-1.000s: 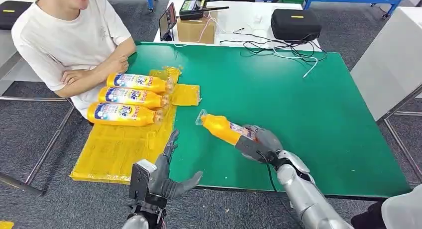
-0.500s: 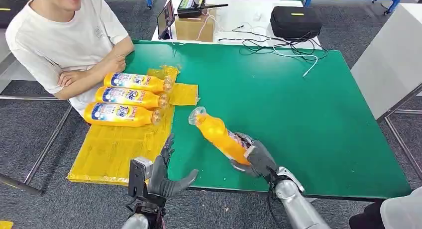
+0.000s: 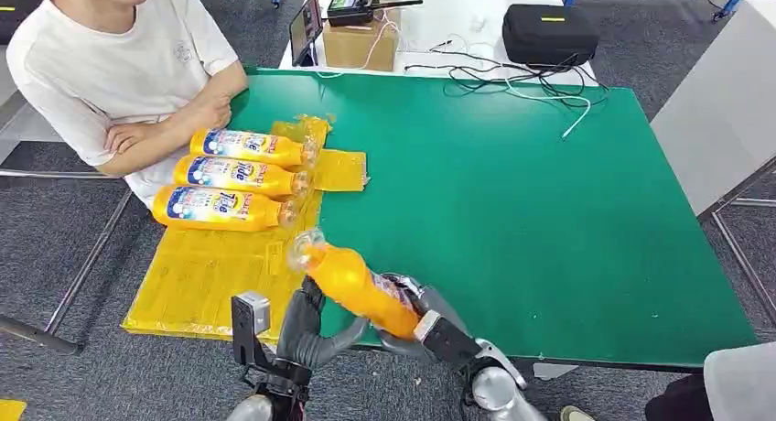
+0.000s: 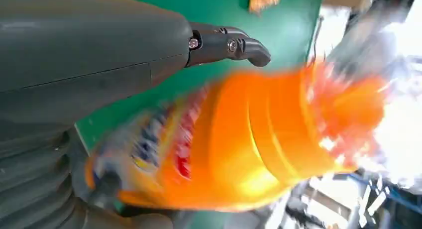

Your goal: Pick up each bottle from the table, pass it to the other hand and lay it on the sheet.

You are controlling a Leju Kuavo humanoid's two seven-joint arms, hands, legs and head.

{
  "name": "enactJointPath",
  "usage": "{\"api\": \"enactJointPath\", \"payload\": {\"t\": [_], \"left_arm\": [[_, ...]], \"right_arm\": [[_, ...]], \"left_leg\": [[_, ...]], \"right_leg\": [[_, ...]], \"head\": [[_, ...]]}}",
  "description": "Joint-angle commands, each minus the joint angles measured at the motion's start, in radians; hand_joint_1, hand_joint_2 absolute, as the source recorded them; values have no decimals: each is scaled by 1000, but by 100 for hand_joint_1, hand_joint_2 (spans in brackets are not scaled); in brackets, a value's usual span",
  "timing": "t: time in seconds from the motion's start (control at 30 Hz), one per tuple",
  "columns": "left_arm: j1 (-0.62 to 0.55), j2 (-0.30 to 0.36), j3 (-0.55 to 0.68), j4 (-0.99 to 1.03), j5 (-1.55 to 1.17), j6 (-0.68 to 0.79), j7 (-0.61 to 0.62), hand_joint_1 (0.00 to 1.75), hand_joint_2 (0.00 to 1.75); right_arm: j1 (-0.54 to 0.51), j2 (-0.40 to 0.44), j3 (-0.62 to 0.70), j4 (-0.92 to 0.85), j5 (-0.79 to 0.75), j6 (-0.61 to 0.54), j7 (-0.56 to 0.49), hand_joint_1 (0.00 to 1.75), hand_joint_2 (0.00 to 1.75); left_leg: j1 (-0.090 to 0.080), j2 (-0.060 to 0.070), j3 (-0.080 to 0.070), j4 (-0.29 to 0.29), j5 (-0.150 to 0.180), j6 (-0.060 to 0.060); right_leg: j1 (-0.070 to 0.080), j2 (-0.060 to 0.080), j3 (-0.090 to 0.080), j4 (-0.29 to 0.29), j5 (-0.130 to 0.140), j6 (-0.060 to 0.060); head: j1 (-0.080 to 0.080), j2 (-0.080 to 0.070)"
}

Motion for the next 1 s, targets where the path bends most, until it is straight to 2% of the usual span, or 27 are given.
{"api": "enactJointPath", "payload": {"t": [0.03,0.17,0.43,0.5,0.53,0.57,0.6,0.63,1.0], "left_arm": [[-27,35,-38,0,16,-8,9,0,175],[-40,40,-78,-12,84,-90,57,0,175],[-33,47,-93,-55,101,-103,55,0,175],[-37,38,-79,-34,128,-106,57,175,175],[-39,36,-73,-28,142,-116,54,175,175],[-38,34,-68,-30,167,-140,51,175,175],[-36,30,-57,-41,241,-213,59,175,175],[-37,33,-49,-46,265,-241,59,175,175],[-17,-3,39,-94,283,-237,25,175,175]], "right_arm": [[-23,3,86,-2,-12,-14,-11,175,175],[-59,11,152,47,44,-52,-20,175,175],[-103,30,219,111,36,-57,-21,175,175],[-102,30,222,81,16,-63,-34,175,175],[-99,33,216,64,1,-66,-36,171,175],[-96,37,210,49,-14,-72,-33,65,175],[-96,39,206,32,-27,-77,-29,0,175],[-102,39,209,26,-26,-81,-28,0,0],[-43,19,166,-36,-54,-127,-24,0,0]], "left_leg": [[1,0,0,0,0,-2],[1,0,-1,0,0,-1],[1,1,-2,0,0,-2],[1,1,-1,0,0,-2],[1,1,-1,0,0,-2],[1,1,-1,0,0,-2],[1,0,-2,1,0,-2],[1,1,-2,1,0,-2],[1,-1,-2,0,0,-2]], "right_leg": [[1,-1,0,0,0,-2],[1,-1,-1,0,0,-2],[1,0,-1,0,0,-2],[1,0,-1,0,0,-2],[1,0,-1,0,0,-3],[1,-1,-1,0,0,-2],[1,-1,-1,0,0,-3],[1,-1,-2,0,0,-2],[1,-3,-1,0,-1,-2]], "head": [[0,0],[0,0],[0,0],[0,0],[0,0],[0,0],[0,0],[0,0],[0,0]]}}
